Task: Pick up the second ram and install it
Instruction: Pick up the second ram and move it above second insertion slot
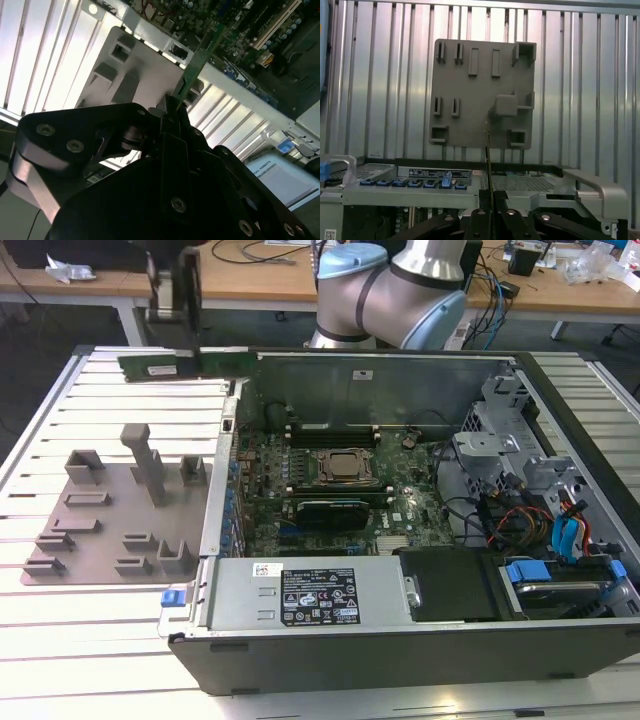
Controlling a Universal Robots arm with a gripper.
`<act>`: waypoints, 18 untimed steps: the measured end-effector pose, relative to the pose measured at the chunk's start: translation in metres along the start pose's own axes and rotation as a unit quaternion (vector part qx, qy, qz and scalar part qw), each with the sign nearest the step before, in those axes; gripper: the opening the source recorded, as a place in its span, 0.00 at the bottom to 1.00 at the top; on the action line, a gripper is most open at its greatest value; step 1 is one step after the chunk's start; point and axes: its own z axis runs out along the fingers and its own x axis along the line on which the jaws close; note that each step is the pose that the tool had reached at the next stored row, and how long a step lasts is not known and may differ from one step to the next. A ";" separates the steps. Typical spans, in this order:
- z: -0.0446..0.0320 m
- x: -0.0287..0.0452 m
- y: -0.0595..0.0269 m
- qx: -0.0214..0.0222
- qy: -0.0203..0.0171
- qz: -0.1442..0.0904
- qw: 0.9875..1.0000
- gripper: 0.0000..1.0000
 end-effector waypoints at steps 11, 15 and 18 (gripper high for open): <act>0.0053 0.0030 -0.0796 -0.010 0.000 0.000 1.000 0.14; 0.0066 0.0041 -0.1083 -0.015 -0.001 0.000 1.000 0.14; 0.0082 0.0049 -0.1287 -0.019 -0.001 0.000 1.000 0.14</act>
